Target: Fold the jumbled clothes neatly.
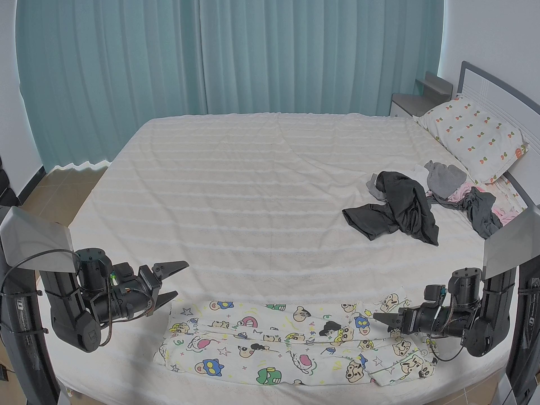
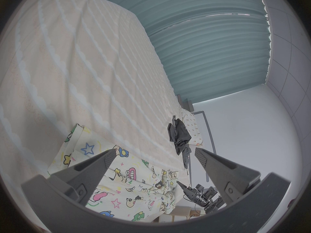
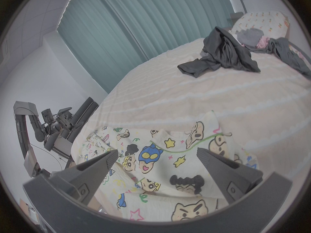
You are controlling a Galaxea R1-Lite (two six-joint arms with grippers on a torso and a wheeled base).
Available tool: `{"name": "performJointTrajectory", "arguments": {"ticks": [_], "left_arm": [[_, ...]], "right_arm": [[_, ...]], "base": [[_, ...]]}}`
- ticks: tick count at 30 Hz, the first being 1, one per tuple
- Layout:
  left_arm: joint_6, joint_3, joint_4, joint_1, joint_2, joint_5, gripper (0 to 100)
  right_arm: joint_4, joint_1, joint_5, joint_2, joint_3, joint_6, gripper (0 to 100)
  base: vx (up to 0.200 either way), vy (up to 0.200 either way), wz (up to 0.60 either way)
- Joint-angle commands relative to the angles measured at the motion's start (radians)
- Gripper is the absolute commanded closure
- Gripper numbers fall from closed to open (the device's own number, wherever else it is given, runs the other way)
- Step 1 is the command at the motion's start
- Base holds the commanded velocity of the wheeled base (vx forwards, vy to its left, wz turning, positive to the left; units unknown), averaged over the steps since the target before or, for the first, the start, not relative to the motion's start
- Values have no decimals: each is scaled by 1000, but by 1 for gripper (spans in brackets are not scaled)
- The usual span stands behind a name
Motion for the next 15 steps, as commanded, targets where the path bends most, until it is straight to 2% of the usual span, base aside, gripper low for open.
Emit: {"name": "performJointTrajectory", "arguments": {"ticks": [1, 12, 15], "left_arm": [[0, 2, -7, -2, 6, 0, 0], [2, 2, -7, -2, 7, 0, 0], [2, 2, -7, -2, 7, 0, 0]], "right_arm": [[-12, 2, -1, 49, -12, 1, 0], [-10, -40, -30, 98, -16, -6, 0], [-10, -38, -70, 123, -12, -8, 0]], "base": [[0, 0, 0], [0, 0, 0], [0, 0, 0]]}}
